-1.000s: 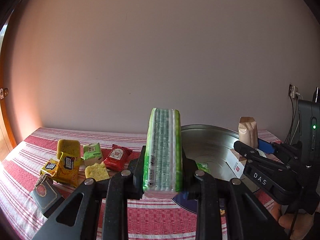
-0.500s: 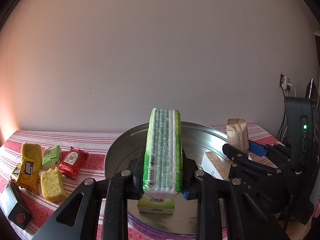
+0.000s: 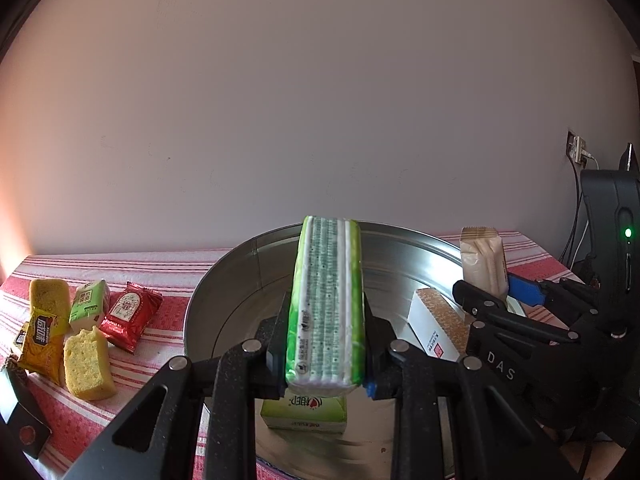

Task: Organize objects
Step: 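Carry both items over the tin and open both tools to release them, then grasp the black gift box with the left tool while the right tool grasps the yellow sponge cake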

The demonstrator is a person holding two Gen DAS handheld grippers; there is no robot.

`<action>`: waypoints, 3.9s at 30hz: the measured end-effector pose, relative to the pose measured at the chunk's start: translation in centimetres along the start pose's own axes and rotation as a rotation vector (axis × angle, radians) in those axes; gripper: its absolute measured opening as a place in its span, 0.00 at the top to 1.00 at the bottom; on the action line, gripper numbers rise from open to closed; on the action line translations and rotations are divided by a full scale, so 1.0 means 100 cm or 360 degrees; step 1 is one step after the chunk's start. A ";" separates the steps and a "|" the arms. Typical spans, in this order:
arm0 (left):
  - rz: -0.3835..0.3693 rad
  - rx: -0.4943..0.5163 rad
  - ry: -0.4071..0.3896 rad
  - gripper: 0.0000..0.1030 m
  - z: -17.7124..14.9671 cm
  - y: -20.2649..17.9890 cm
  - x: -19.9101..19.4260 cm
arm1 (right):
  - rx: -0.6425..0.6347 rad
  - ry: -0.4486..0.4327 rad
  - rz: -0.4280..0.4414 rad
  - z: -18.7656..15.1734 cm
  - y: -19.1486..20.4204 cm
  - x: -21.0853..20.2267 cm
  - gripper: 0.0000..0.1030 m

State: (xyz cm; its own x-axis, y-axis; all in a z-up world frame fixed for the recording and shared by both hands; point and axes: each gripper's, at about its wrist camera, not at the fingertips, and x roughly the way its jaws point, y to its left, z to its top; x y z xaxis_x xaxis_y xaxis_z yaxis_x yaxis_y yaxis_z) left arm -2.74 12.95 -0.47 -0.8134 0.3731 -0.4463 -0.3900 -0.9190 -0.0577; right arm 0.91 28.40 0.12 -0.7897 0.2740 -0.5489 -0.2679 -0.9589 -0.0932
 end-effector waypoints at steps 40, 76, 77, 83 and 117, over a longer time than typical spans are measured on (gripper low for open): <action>0.0326 -0.0141 -0.0196 0.10 -0.008 0.028 -0.057 | 0.0046 -0.0203 0.0058 0.001 -0.001 -0.024 0.15; 0.0463 -0.0097 -0.0109 0.10 -0.032 0.099 -0.102 | 0.0085 -0.0327 -0.0121 -0.022 0.050 -0.071 0.11; 0.0465 -0.0099 -0.0102 0.10 -0.032 0.102 -0.103 | 0.0082 -0.0325 -0.0112 -0.023 0.054 -0.072 0.11; 0.0494 -0.0118 -0.0082 0.10 -0.036 0.123 -0.112 | 0.0026 -0.0309 -0.0129 -0.025 0.083 -0.079 0.11; 0.0364 -0.0273 0.0474 0.15 -0.058 0.220 -0.088 | -0.0090 0.0117 0.0476 -0.035 0.236 -0.070 0.10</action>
State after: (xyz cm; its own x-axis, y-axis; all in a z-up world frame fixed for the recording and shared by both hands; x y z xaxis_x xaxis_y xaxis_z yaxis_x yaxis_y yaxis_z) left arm -1.66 -11.30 -2.93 -0.7004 0.1267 -0.7024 -0.1153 -0.9913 -0.0638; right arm 2.02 3.63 -1.18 -0.7865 -0.0248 -0.6171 0.0029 -0.9993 0.0365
